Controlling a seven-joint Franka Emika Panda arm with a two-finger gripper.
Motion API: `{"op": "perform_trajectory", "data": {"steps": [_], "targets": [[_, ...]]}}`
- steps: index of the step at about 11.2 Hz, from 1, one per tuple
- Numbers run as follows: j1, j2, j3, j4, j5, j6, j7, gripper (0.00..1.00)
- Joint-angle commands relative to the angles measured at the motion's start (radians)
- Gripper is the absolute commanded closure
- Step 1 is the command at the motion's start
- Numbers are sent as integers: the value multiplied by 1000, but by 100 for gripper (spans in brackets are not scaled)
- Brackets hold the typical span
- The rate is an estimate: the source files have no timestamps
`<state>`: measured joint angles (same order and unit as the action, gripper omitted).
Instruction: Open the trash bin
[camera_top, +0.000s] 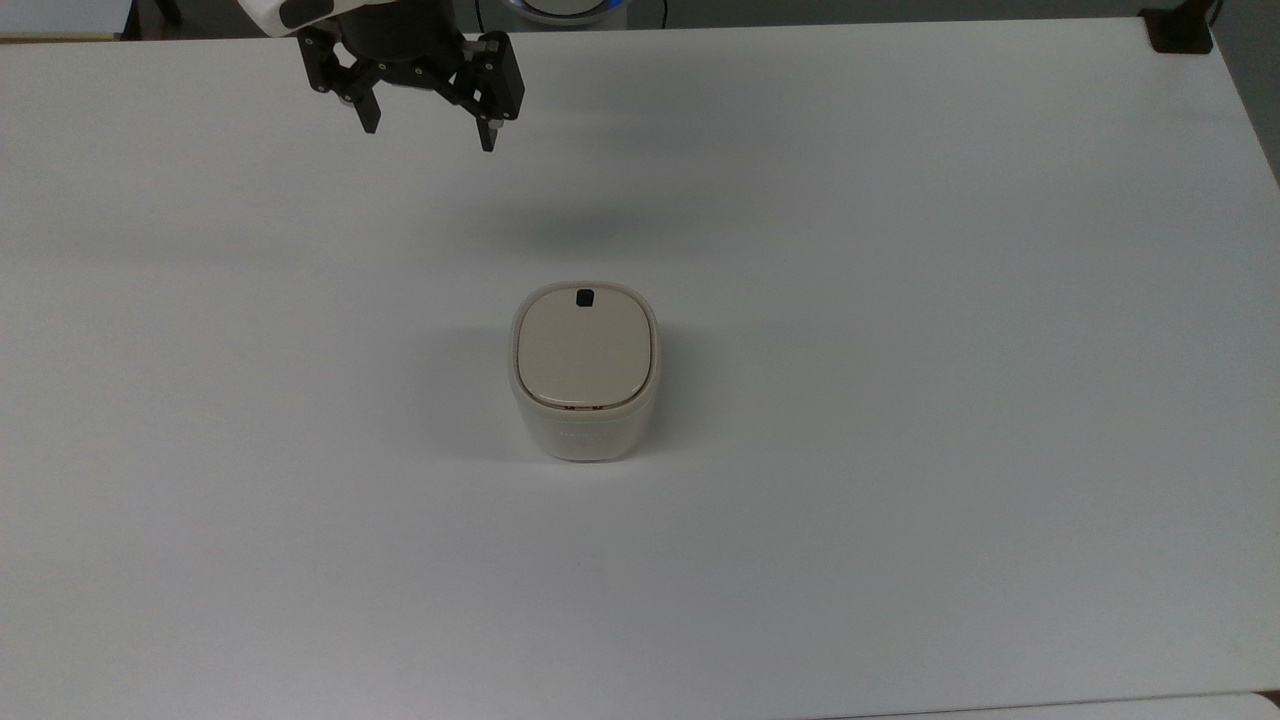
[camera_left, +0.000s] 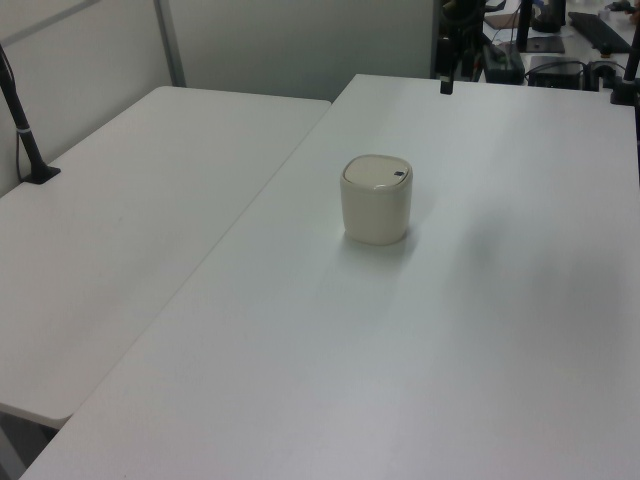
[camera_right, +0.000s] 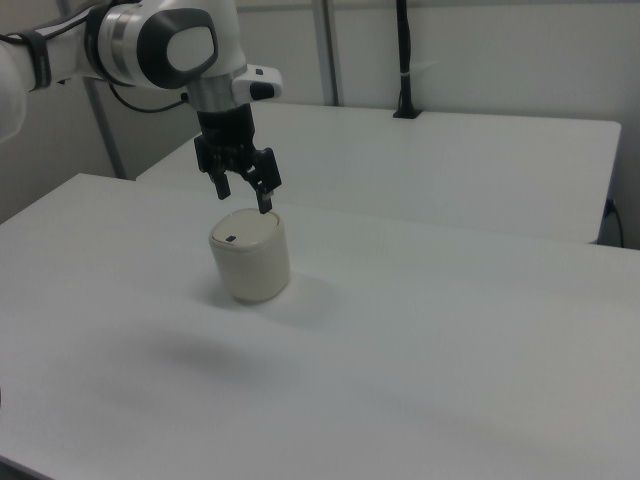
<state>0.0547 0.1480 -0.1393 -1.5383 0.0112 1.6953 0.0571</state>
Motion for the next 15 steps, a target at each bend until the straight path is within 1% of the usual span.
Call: {"op": "perform_trajectory", "data": {"steps": [1, 3, 11, 15], "targets": [[0, -14, -8, -3, 18, -25, -19, 0], [-1, -18, -8, -6, 18, -26, -36, 0], [8, -25, -9, -5, 18, -37, -28, 0], [8, -33, -25, -2, 12, -54, -65, 0]]}}
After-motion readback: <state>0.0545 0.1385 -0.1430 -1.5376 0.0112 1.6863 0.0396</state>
